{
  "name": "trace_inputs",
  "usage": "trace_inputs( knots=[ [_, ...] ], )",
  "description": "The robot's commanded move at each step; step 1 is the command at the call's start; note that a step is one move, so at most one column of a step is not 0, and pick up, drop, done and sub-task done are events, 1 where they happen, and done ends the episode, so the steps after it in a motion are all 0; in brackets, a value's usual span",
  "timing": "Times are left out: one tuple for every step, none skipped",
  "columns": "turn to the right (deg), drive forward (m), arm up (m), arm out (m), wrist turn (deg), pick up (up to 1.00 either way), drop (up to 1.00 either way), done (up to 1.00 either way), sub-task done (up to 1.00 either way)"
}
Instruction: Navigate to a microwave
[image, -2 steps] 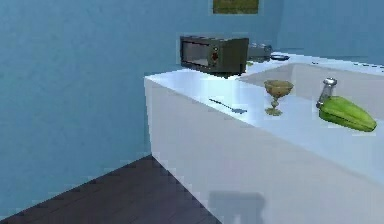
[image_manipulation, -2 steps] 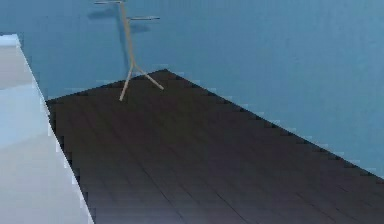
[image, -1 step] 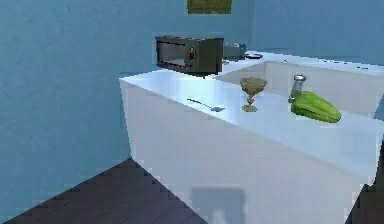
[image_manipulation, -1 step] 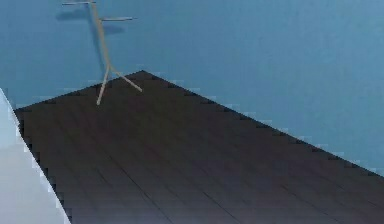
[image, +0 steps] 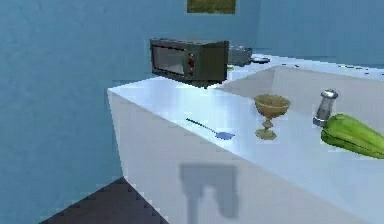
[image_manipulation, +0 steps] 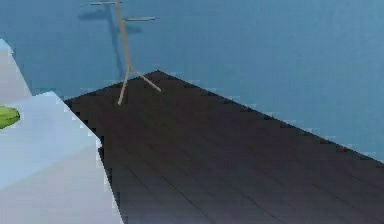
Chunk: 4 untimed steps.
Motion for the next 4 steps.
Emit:
trace_inputs(
  knots=[
    [-42.0,0.0,0.0,0.0,0.0,0.0,0.0,0.0,0.0],
    [0.0,0.4,0.0,0.0,0.0,0.0,0.0,0.0,0.0],
    [45.0,0.0,0.0,0.0,0.0,0.0,0.0,0.0,0.0],
    [0.0,0.0,0.0,0.0,0.0,0.0,0.0,1.0,0.0]
  ],
)
